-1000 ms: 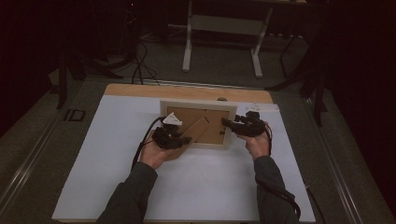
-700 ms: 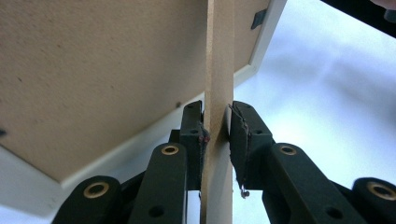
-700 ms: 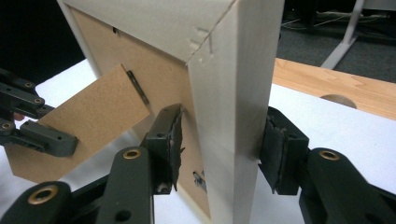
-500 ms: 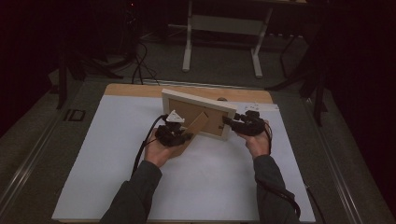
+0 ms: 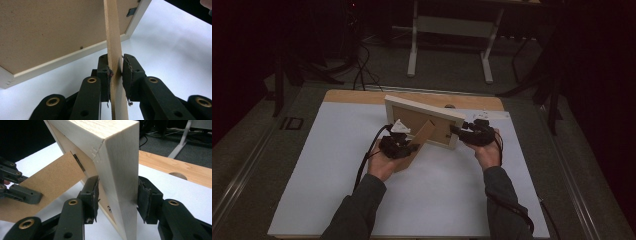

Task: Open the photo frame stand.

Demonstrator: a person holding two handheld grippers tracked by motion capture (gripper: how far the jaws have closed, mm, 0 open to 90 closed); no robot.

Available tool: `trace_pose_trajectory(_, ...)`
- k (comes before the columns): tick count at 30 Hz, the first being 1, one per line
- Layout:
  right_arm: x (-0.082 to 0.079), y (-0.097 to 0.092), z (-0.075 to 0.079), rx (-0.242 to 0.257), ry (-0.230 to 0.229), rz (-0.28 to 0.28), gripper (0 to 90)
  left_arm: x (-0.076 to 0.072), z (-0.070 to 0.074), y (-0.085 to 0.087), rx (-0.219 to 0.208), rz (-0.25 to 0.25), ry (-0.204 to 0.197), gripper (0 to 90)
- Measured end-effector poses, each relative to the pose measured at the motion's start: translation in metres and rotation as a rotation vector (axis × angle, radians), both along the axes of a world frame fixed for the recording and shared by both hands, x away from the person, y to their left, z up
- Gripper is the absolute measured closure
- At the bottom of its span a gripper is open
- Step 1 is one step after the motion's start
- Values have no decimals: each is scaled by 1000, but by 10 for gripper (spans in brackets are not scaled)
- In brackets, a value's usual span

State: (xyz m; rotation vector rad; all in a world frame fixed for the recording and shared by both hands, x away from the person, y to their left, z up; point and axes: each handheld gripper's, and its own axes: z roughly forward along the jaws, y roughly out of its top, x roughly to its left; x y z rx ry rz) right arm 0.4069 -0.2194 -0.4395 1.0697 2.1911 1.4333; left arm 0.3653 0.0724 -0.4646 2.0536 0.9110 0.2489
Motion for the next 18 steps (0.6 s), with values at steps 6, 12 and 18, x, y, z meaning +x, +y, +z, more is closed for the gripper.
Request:
trace_pose_trajectory(6,-5,0,-1,7,-14,5,546,-4,-4,1,-9,6,-4,783)
trace_pose_trajectory(12,-9,1,-1,-7,-25,26,546,-7,-9,2,-8,11,-3,788)
trace_pose_trajectory(18,-13,2,-2,-13,-33,31,546,-11,-11,2,2,8,-8,788)
